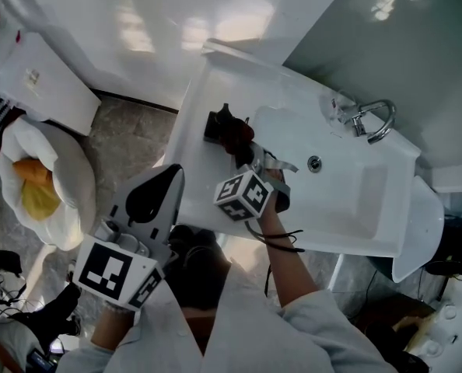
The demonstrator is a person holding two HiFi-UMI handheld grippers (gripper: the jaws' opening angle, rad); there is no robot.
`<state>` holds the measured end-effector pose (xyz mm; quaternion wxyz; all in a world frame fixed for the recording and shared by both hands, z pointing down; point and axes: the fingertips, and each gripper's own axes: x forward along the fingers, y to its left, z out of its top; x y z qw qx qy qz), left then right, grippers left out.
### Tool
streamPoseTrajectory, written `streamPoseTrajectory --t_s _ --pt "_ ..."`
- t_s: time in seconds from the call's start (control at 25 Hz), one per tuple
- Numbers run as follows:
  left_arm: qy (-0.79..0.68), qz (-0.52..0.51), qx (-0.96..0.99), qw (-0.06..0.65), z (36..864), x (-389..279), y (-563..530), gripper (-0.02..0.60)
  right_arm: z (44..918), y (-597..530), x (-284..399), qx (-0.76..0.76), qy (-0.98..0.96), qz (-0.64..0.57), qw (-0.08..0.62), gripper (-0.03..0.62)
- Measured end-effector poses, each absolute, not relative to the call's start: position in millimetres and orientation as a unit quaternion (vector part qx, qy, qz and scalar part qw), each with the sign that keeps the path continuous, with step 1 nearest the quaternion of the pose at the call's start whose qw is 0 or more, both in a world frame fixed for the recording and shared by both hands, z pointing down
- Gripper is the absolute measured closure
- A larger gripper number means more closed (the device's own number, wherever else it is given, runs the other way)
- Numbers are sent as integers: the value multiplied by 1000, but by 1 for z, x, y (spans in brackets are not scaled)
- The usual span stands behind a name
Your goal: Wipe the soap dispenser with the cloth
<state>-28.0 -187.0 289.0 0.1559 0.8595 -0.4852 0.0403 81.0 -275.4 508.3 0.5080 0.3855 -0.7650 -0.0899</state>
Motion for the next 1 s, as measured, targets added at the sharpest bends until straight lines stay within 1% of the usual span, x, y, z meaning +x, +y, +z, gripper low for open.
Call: streamPoseTrajectory --t_s 0.4,0.56,0.68,0.8,0.88,1.0 --pt "-486 43 859 157 293 -34 -190 578 555 -263 92 330 -737 -102 582 537" --pt "-483 42 861 154 293 -36 -191 578 552 -258 106 338 -729 -78 590 537" --pt "-481 39 863 150 289 -37 -191 577 533 -255 115 363 -729 -65 576 537" --pt "-477 36 865 148 284 -38 -192 578 501 -255 115 389 -739 -57 548 537" --pt "-476 33 867 147 282 -38 -193 577 479 -253 108 401 -755 -35 518 537" --pt "-474 29 868 145 280 -39 -194 578 447 -250 88 408 -793 26 451 537"
